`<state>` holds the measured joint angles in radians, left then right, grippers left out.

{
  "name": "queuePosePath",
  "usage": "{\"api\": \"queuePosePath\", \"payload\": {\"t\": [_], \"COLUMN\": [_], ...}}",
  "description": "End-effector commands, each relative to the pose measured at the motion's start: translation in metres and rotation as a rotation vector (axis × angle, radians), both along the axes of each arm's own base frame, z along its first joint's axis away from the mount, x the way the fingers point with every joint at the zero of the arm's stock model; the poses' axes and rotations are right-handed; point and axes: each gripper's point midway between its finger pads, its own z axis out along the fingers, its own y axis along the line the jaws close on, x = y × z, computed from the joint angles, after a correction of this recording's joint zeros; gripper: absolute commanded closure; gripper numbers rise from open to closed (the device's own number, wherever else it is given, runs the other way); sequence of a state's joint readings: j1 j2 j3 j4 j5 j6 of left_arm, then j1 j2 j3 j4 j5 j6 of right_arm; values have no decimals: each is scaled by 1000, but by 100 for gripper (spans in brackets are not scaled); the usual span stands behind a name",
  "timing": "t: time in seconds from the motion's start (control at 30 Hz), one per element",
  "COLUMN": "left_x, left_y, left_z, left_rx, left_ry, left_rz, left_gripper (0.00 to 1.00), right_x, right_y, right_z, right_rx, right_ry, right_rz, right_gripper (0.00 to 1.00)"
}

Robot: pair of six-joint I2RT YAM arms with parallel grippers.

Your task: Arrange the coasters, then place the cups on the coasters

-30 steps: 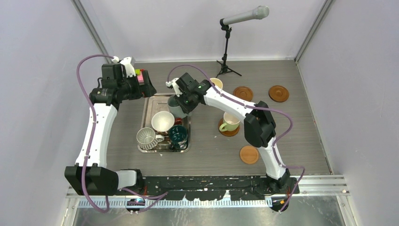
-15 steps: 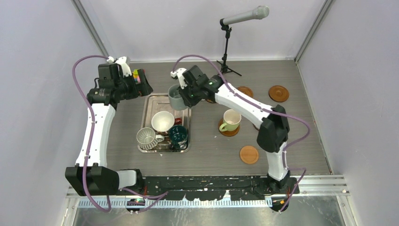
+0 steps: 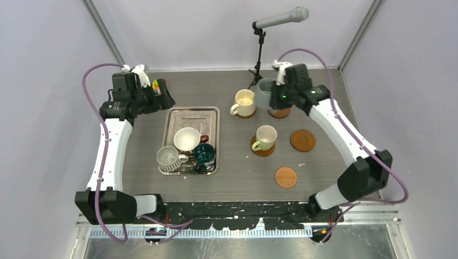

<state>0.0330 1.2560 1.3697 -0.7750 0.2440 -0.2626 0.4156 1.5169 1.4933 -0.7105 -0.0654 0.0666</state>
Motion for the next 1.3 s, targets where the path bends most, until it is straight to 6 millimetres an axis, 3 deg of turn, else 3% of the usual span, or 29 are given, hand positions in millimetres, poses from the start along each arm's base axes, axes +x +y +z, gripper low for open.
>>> {"api": "queuePosePath", "payload": {"t": [0.0, 0.1, 0.2, 0.4, 0.57, 0.87, 1.07, 1.27], "left_x": [6, 6, 6, 7, 7, 8, 10, 13], "left_y": [-1, -1, -2, -1, 0, 6, 7, 7], "left_z": [22, 24, 24, 27, 28, 25, 19, 15], "left_rx": [-22, -26, -28, -32, -40, -43, -45, -52], "left_ry": [-73, -76, -76, -91, -95, -103, -85, -77], "left_rz": [8, 7, 6, 9, 12, 33, 33, 33], "left_gripper": [0, 0, 0, 0, 0, 0, 0, 0], "right_x": [18, 24, 29, 43, 64, 97, 107, 113], "right_y": [-69, -128, -174, -238, -258, -264, -269, -277], "right_z": [59, 57, 49, 40, 23, -15, -46, -64], "right_rx": [99, 63, 44, 52, 35, 7, -45, -39], "right_ry": [-233, -279, -296, -361, -380, -396, -342, -337], "right_rz": [-238, -450, -637, -939, -1022, -994, -991, -994], "right_gripper": [100, 100, 100, 100, 100, 100, 100, 100]}}
